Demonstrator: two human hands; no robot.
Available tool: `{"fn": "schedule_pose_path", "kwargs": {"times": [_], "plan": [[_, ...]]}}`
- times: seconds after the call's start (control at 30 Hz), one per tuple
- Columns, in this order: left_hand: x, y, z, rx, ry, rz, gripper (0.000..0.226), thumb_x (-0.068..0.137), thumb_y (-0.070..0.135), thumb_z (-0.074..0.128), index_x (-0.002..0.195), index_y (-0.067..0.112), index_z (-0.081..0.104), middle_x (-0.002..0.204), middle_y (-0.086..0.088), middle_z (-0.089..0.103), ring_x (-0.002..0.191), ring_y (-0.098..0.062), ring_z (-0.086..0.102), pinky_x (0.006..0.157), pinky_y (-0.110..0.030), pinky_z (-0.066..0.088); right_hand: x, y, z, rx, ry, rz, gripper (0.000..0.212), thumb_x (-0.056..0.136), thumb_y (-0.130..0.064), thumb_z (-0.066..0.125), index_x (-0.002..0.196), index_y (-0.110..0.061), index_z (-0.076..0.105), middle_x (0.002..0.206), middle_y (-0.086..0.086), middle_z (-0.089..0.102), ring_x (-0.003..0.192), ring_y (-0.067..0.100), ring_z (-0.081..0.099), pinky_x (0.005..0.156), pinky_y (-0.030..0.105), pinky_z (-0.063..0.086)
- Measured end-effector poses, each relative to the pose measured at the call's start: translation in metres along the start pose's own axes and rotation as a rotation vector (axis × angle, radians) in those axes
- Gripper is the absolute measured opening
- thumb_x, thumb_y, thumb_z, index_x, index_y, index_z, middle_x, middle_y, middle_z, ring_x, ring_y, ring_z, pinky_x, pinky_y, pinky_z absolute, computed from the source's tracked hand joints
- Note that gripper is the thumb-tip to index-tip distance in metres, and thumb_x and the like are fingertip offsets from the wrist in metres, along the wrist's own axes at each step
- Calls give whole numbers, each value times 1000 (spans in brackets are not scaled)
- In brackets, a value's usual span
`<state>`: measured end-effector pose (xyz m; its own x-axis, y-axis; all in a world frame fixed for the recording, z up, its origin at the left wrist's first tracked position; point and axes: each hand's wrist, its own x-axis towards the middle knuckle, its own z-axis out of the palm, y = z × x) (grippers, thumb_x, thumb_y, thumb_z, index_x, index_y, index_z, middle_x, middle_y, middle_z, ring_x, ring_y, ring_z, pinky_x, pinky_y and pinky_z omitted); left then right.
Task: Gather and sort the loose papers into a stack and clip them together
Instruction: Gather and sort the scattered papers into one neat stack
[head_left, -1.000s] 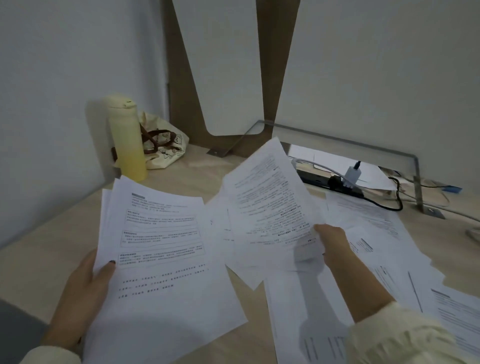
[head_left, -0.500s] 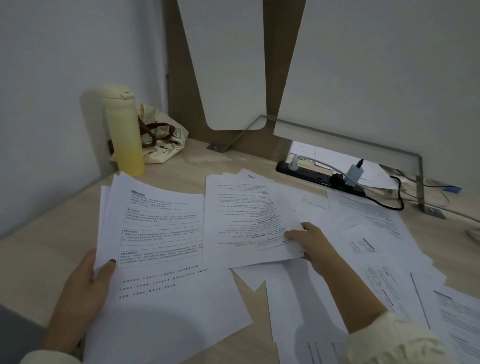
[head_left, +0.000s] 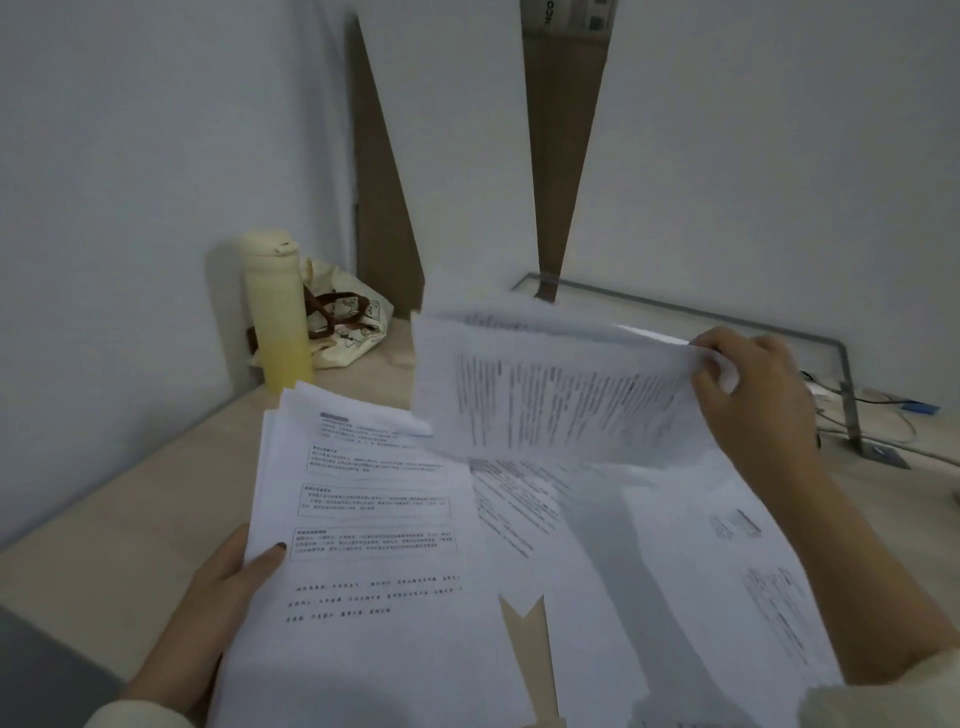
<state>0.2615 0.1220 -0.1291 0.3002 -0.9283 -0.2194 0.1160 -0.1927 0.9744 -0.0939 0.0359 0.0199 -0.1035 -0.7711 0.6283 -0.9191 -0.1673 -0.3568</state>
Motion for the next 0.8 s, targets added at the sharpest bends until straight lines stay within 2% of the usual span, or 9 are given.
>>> {"fn": "schedule_pose_path", "kwargs": {"times": [0.13,0.2,0.3,0.37,0.43,0.53,0.63,0.7,0.8], "plan": [[1,5,12,-41,-87,-28,26,91,10,52,114,15,63,104,-9,74,94,-31,69,81,-45,52,13,-23,-20,-184,108,-319,13,79,-7,55,74,-7,67,84,11,68,88,32,55,91,38,37],[1,7,18,-50,-112,-35,25,91,10,52,111,17,64,100,-8,75,90,-30,71,77,-43,53,15,-40,-23,-255,91,-415,15,78,-13,56,73,-10,69,90,11,67,95,34,57,107,46,29],[0,7,24,-77,-157,-51,25,91,9,50,111,17,64,103,-10,74,93,-33,70,80,-45,52,10,-77,-14,-295,42,-564,14,70,-19,57,69,-14,70,95,12,67,101,36,59,109,54,24],[-1,6,25,-109,-189,-69,27,91,10,49,114,16,62,106,-12,73,95,-34,69,80,-46,52,2,-104,1,-286,-5,-654,4,65,-17,68,67,-16,72,98,12,68,106,36,59,109,55,21],[-1,5,24,-132,-198,-70,28,92,10,48,115,18,61,104,-11,73,91,-33,70,75,-44,53,-10,-131,23,-265,-72,-709,13,56,-15,79,67,-18,73,103,12,69,111,35,58,109,55,17],[0,4,21,-133,-166,-57,24,93,10,46,104,24,62,89,-2,76,77,-23,73,64,-36,51,-34,-165,60,-333,-217,-848,18,70,-18,70,88,-19,73,125,13,60,129,33,44,110,52,-1],[1,4,20,-122,-109,-52,22,94,11,45,102,25,59,94,2,70,85,-20,66,65,-32,47,-54,-181,101,-326,-309,-871,29,90,-16,47,115,-13,63,144,16,37,141,34,18,105,45,-20],[7,7,24,-71,-43,-56,23,96,9,40,109,17,58,103,-2,65,94,-20,60,72,-34,45,-63,-187,125,-313,-390,-801,33,93,-16,42,121,-8,57,147,19,29,142,35,9,107,45,-22],[13,-5,18,-43,-23,-10,36,98,2,29,130,-11,40,135,-19,46,124,-30,43,101,-39,30,-74,-190,151,-303,-517,-702,36,94,-20,40,125,-6,53,148,22,27,142,39,5,112,49,-17]]}}
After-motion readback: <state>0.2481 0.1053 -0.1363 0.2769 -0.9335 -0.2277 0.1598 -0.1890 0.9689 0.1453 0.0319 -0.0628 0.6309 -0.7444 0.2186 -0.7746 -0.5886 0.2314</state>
